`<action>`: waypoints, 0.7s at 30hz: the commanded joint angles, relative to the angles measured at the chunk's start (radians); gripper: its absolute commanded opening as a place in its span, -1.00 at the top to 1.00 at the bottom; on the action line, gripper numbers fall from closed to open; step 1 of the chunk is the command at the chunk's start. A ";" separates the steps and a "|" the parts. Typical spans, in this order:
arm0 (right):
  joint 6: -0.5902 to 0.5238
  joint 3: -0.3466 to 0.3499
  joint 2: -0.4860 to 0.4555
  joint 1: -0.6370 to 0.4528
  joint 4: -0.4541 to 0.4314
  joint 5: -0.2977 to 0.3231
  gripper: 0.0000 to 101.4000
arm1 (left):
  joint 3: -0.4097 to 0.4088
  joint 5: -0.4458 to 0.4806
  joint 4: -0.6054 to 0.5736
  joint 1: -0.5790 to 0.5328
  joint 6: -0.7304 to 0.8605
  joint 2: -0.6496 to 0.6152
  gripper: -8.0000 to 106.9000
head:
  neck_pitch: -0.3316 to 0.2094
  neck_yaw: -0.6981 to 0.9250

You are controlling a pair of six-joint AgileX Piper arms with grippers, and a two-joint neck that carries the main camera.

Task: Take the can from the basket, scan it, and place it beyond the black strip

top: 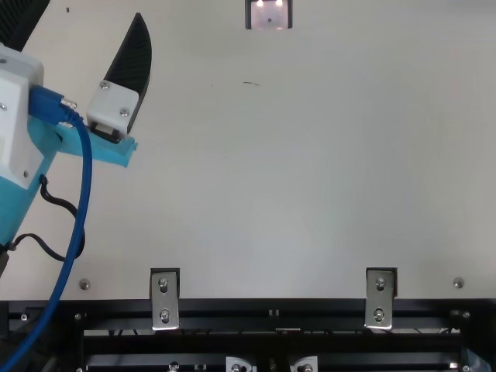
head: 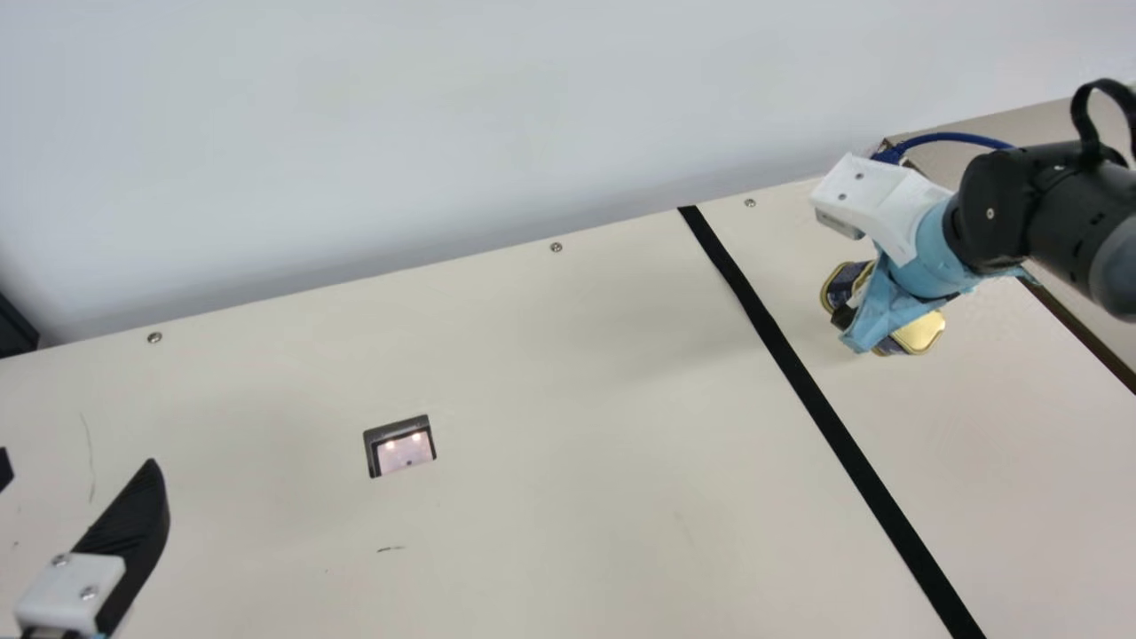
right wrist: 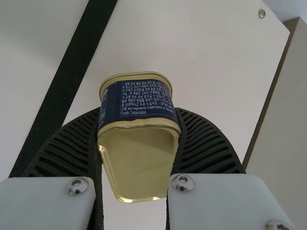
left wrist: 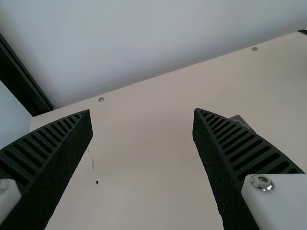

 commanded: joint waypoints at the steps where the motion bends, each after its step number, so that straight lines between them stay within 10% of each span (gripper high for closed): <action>1: 0.003 0.005 0.005 0.004 -0.015 -0.001 1.00 | 0.000 0.000 0.000 0.000 0.000 0.000 -0.71 | -0.039 -0.017; 9: 0.031 0.035 0.023 0.012 -0.063 -0.026 1.00 | 0.000 0.000 0.000 0.000 0.000 0.000 -0.71 | -0.039 -0.017; 13: 0.058 0.047 0.028 0.013 -0.087 -0.038 -1.00 | 0.000 0.000 0.000 0.000 0.000 0.000 -0.71 | -0.039 -0.017; 21: 0.119 0.048 0.033 0.007 -0.122 -0.064 -1.00 | 0.000 0.000 0.000 0.000 0.000 0.000 -0.71 | -0.039 -0.017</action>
